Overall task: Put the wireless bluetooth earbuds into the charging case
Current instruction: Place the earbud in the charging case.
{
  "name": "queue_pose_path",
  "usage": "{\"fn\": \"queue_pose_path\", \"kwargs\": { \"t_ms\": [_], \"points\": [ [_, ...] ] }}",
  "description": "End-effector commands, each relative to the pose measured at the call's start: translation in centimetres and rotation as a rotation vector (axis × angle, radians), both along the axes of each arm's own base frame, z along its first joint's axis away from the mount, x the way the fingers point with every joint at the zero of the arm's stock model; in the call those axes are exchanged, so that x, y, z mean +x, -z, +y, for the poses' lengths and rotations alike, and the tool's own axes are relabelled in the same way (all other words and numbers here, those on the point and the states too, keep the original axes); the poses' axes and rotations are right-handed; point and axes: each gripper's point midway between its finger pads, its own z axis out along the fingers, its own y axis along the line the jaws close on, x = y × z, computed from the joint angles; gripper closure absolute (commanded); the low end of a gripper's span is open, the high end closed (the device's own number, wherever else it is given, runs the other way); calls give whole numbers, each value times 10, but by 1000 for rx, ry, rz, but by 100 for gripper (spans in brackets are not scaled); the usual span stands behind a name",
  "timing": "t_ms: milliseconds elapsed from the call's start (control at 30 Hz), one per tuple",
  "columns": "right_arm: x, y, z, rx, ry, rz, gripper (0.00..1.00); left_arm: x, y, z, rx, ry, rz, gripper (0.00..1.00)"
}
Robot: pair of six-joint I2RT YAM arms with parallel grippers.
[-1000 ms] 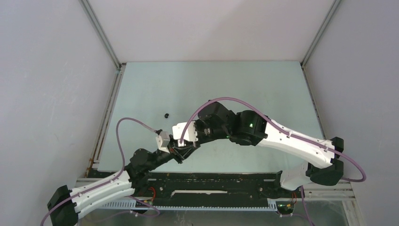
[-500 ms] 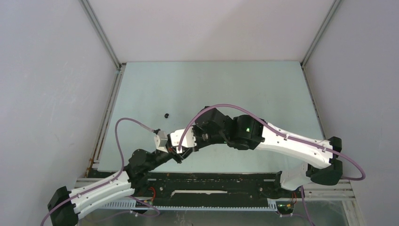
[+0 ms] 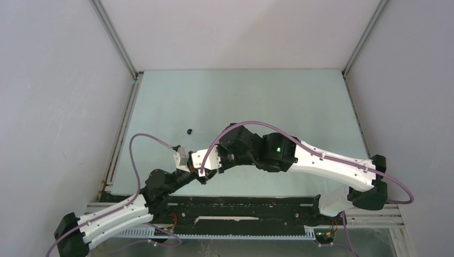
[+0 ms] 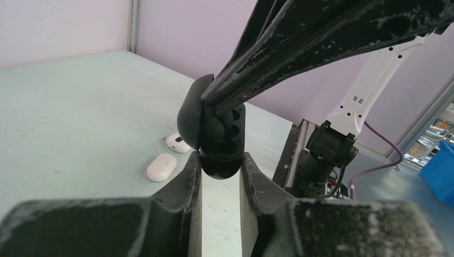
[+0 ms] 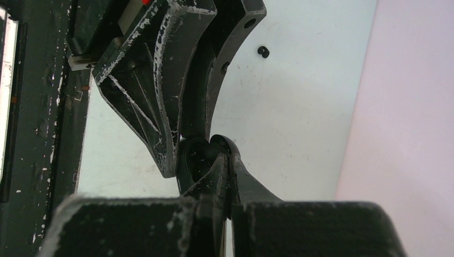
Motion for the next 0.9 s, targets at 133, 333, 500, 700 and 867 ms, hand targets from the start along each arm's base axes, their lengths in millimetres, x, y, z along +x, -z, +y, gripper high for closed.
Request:
{"fn": "queue_pose_path", "kwargs": {
  "t_ms": [133,333,500,700,867],
  "points": [
    [-5,-1,2,-3,-17,-28,100,7,-31,9,-95,-58,-22,100],
    [-6,3,-3,-18,-22,-36,100,12,-29,9,-80,-80,-10,100],
    [-4,6,-5,-25,-15,-48,100,12,-30,10,-86,-81,-10,100],
    [0,8,-6,-21,3,-63,100,11,-33,11,-96,-82,-12,100],
    [8,0,-1,9,39,-92,100,10,-35,11,-98,-76,-14,100]
  ]
}}
